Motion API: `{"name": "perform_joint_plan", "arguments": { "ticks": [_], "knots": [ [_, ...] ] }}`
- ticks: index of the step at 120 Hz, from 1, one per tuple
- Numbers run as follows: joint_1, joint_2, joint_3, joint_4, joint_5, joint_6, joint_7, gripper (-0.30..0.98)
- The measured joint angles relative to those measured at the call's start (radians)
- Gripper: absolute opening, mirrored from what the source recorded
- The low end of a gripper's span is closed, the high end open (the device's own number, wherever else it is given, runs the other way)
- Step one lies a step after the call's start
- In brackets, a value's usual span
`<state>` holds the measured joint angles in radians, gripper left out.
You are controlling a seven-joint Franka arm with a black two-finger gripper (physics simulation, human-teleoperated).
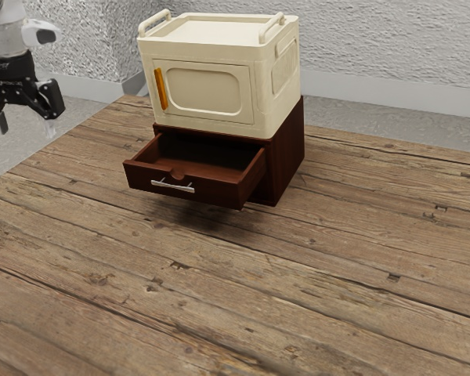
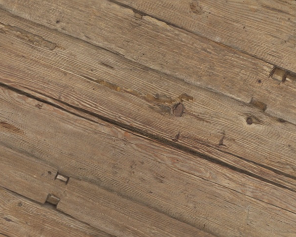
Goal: Push the drawer handle with one arm to close the drawer
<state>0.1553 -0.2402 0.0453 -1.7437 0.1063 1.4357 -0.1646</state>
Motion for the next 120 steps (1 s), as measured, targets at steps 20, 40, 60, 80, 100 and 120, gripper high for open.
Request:
{"name": "perform_joint_plan", "arguments": {
  "ticks": [20,40,60,80,100,120],
  "knots": [
    [-0.019,-0.115,-0.009,-0.152,0.014,0.082,-0.049,0.68],
    [-0.038,-0.150,-0.029,-0.367,-0.010,0.213,-0.106,0.65],
    [-0.080,-0.108,-0.033,-0.537,-0.022,0.394,-0.186,0.22],
    [-0.079,0.025,-0.034,-0.550,-0.016,0.605,-0.238,0.02],
    [-0.080,0.089,-0.041,-0.544,-0.015,0.771,-0.273,-0.05],
    [-0.087,0.103,-0.075,-0.540,-0.020,0.861,-0.271,-0.08]
  ]
}}
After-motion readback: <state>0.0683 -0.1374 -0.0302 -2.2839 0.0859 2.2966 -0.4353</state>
